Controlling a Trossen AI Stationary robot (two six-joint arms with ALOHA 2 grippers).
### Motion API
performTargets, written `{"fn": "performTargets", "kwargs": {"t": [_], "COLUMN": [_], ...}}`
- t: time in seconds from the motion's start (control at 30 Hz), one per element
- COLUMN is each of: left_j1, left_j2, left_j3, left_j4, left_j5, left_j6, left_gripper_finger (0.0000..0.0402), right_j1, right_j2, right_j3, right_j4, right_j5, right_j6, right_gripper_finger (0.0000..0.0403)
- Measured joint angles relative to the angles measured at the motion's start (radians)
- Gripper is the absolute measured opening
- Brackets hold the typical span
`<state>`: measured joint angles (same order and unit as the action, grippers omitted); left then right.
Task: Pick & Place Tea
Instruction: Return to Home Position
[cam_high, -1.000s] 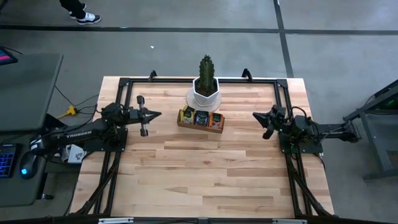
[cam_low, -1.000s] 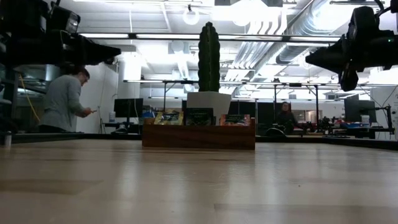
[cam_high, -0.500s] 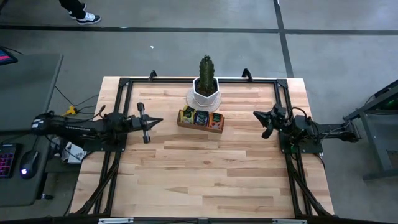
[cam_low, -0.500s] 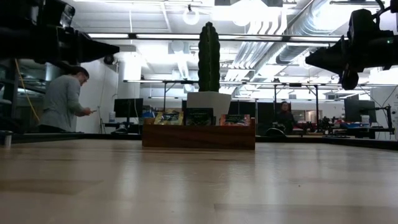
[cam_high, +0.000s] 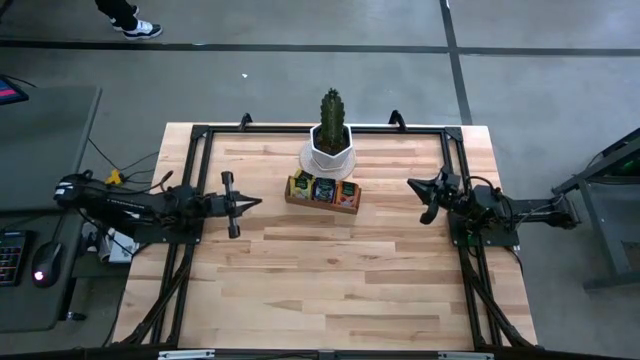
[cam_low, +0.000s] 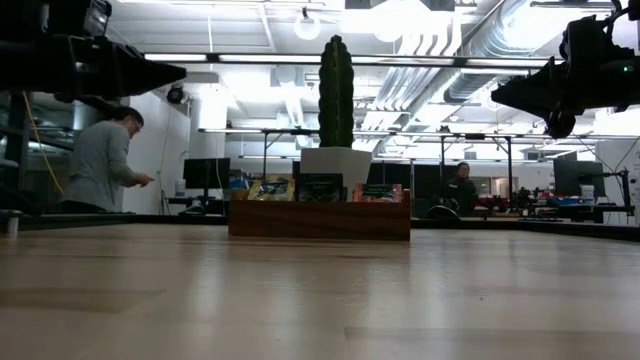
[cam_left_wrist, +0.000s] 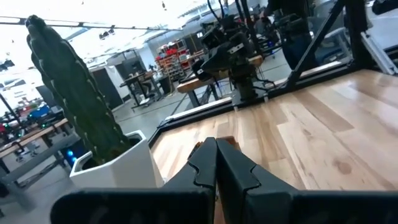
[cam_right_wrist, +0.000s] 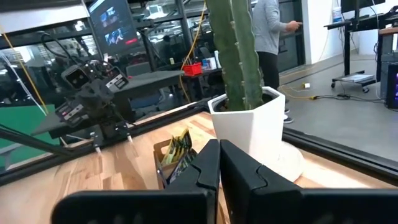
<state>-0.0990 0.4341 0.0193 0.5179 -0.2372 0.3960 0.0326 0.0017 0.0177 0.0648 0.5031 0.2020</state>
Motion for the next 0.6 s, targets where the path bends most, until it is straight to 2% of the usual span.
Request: {"fn": "performTargets", "kwargs": {"t": [0.6], "left_j1": [0.000], "left_j2": [0.000], "left_j3": [0.000], "left_j4": [-0.201], "left_j5": [-0.001], "left_j6": [0.000], "left_gripper_finger": [0.0000], "right_j1": [0.000], "right_j2": [0.006], "right_j3": [0.000], "right_j4": [0.005], "right_j5": [-0.001], "right_j6": [-0.001], "right_gripper_finger": [0.0011]}}
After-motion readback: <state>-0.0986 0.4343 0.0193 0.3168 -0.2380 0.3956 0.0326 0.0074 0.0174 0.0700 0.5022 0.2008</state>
